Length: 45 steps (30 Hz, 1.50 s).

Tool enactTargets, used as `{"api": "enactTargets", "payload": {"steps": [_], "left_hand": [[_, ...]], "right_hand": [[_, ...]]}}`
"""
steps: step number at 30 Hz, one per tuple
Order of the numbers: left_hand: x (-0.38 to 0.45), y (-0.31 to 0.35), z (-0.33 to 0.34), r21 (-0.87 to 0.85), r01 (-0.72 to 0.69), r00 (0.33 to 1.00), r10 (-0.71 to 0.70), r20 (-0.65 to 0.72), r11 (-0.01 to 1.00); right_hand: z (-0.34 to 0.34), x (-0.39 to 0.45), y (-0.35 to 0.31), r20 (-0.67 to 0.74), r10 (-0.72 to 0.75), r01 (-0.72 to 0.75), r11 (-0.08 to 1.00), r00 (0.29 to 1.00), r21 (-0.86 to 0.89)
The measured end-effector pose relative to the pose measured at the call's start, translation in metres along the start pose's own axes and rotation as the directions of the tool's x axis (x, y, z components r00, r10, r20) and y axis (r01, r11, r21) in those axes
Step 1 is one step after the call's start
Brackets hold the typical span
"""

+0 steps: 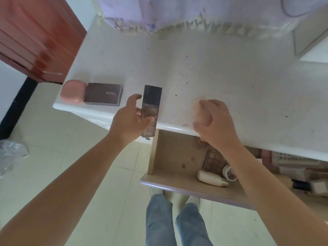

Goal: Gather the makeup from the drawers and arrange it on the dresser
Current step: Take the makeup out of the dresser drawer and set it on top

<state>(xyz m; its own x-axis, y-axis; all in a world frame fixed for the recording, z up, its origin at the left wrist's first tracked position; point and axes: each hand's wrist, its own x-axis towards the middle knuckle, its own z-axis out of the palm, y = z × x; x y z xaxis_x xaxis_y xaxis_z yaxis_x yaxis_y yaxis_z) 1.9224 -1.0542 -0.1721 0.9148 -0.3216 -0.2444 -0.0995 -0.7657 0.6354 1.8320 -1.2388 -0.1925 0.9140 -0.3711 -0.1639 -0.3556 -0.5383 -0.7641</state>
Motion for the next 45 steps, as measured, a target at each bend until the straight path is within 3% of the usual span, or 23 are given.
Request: {"api": "enactTargets", "payload": {"steps": [3, 9, 11, 16, 18, 24, 32, 33, 35, 37, 39, 42, 45], "left_hand": [[0.024, 0.006, 0.005, 0.013, 0.082, 0.997, -0.082, 0.01, 0.997], [0.056, -0.005, 0.004, 0.231, 0.12, 0.993, -0.121, -0.011, 0.966], [0.054, -0.01, 0.008, 0.35, 0.079, 0.995, -0.055, -0.079, 0.933], [0.043, -0.037, 0.024, 0.635, -0.121, 0.957, 0.26, -0.13, 0.763], [0.044, -0.045, 0.027, 0.628, -0.125, 0.949, 0.278, -0.152, 0.768], [0.038, -0.041, 0.019, 0.503, -0.14, 0.983, 0.182, -0.035, 0.853], [0.035, -0.044, 0.008, 0.535, -0.15, 0.989, 0.129, 0.076, 0.831], [0.033, -0.046, 0.009, 0.517, -0.158, 0.987, 0.155, 0.049, 0.841], [0.025, -0.055, 0.021, 0.476, -0.274, 0.932, 0.352, -0.081, 0.836], [0.007, -0.065, 0.039, 0.493, -0.43, 0.779, 0.587, -0.222, 0.756], [-0.016, -0.07, 0.064, 0.483, -0.544, 0.675, 0.7, -0.233, 0.686], [-0.046, -0.07, 0.101, 0.452, -0.541, 0.702, 0.677, -0.222, 0.709], [-0.06, -0.062, 0.131, 0.431, -0.553, 0.733, 0.662, -0.155, 0.713]], "right_hand": [[0.011, 0.022, -0.005, 0.029, 0.077, -0.075, 0.995, 0.997, -0.059], [0.047, 0.044, -0.016, 0.086, -0.081, 0.106, 0.931, 0.993, -0.35], [0.058, 0.044, -0.006, -0.007, -0.108, 0.097, 0.92, 0.994, -0.379], [0.074, 0.042, -0.003, 0.046, -0.131, 0.134, 0.818, 0.99, -0.56], [0.082, 0.042, -0.012, 0.03, -0.098, 0.097, 0.799, 0.995, -0.593], [0.109, 0.052, -0.034, 0.044, 0.024, 0.005, 0.83, 0.999, -0.557], [0.101, 0.037, -0.024, -0.019, 0.002, -0.01, 0.892, 1.0, -0.453], [0.097, 0.031, -0.024, -0.021, 0.006, -0.014, 0.913, 1.0, -0.408], [0.087, 0.012, -0.019, -0.083, 0.007, -0.028, 0.967, 0.997, -0.253], [0.072, -0.015, -0.003, -0.205, -0.03, -0.006, 0.985, 0.978, -0.174], [0.057, -0.049, 0.028, -0.273, -0.069, 0.012, 0.979, 0.959, -0.203], [0.03, -0.091, 0.085, -0.151, 0.075, -0.116, 0.951, 0.986, -0.288], [0.006, -0.105, 0.128, -0.019, 0.325, -0.305, 0.863, 0.945, -0.402]]}}
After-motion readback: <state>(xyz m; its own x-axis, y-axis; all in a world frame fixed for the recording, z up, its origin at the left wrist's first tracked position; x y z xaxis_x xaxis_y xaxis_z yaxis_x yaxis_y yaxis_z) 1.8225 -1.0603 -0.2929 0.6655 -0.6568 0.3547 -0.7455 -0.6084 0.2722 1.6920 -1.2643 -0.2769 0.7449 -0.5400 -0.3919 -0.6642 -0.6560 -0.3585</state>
